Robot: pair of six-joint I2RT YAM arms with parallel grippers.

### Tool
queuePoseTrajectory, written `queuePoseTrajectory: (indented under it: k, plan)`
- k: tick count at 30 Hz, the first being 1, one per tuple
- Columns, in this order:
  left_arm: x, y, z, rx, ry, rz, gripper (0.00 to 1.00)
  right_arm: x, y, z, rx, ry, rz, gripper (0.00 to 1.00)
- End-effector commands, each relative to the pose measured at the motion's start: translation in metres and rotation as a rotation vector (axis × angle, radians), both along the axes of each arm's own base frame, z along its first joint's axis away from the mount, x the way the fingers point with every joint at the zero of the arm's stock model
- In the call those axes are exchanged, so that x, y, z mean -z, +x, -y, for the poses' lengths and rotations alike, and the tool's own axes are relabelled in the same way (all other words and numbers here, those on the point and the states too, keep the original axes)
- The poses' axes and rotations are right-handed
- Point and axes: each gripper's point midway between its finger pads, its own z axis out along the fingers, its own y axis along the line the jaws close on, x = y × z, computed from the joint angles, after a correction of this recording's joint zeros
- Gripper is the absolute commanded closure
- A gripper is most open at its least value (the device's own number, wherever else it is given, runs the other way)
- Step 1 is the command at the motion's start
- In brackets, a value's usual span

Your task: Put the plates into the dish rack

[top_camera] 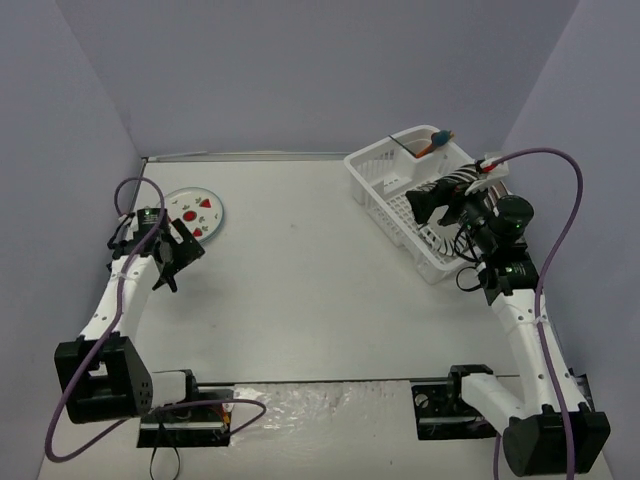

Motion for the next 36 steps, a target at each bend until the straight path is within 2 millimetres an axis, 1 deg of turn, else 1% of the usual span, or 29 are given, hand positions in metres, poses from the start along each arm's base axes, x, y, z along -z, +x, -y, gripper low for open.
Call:
queuePoseTrajectory:
  k: [1,4,6,8,11,14,16,18,19,20,22,24,25,27,30,33,36]
  plan:
    - [-0.015,0.066,-0.024,-0.135,-0.132,0.156,0.11,-0.031,-0.014,-0.038,-0.146,0.078,0.115,0.0]
    - [-0.007,0.087,-0.04,-0.175,-0.136,0.158,0.15,-0.02,-0.018,-0.05,-0.172,0.049,0.093,0.0]
    - [0.008,0.097,-0.047,-0.188,-0.141,0.126,0.17,-0.016,-0.019,-0.053,-0.184,0.038,0.084,0.0]
    - [0.009,0.109,-0.057,-0.207,-0.148,0.13,0.19,-0.012,-0.021,-0.055,-0.191,0.031,0.078,0.0]
    - [0.027,0.121,-0.061,-0.225,-0.173,0.11,0.24,-0.006,-0.023,-0.057,-0.2,0.029,0.068,0.0]
    - [0.044,0.126,-0.063,-0.235,-0.186,0.065,0.31,-0.003,-0.024,-0.056,-0.199,0.015,0.063,0.0]
    - [0.049,0.127,-0.064,-0.234,-0.19,0.048,0.4,-0.002,-0.024,-0.055,-0.197,0.005,0.063,0.0]
    - [0.054,0.126,-0.063,-0.23,-0.189,0.029,0.56,-0.003,-0.024,-0.053,-0.186,0.002,0.063,0.0]
    - [0.057,0.124,-0.062,-0.227,-0.19,0.018,0.6,-0.003,-0.024,-0.053,-0.183,0.002,0.065,0.0]
    - [0.058,0.123,-0.061,-0.218,-0.19,0.012,0.67,-0.004,-0.024,-0.053,-0.185,0.004,0.066,0.0]
    - [0.06,0.119,-0.058,-0.197,-0.188,-0.003,0.85,-0.006,-0.024,-0.054,-0.189,0.009,0.068,0.0]
    - [0.063,0.114,-0.053,-0.168,-0.185,-0.025,0.95,-0.005,-0.024,-0.056,-0.197,0.021,0.066,0.0]
    - [0.064,0.111,-0.049,-0.154,-0.185,-0.035,0.99,-0.006,-0.024,-0.056,-0.2,0.027,0.07,0.0]
    - [0.066,0.109,-0.035,-0.104,-0.186,-0.048,1.0,-0.006,-0.025,-0.057,-0.201,0.04,0.069,0.0]
    - [0.07,0.107,-0.002,0.012,-0.175,-0.078,1.0,-0.006,-0.027,-0.059,-0.206,0.053,0.066,0.0]
    - [0.07,0.104,0.049,0.152,-0.17,-0.098,1.0,-0.007,-0.029,-0.062,-0.215,0.06,0.06,0.0]
    - [0.071,0.093,0.097,0.269,-0.16,-0.104,1.0,-0.006,-0.033,-0.066,-0.223,0.064,0.05,0.0]
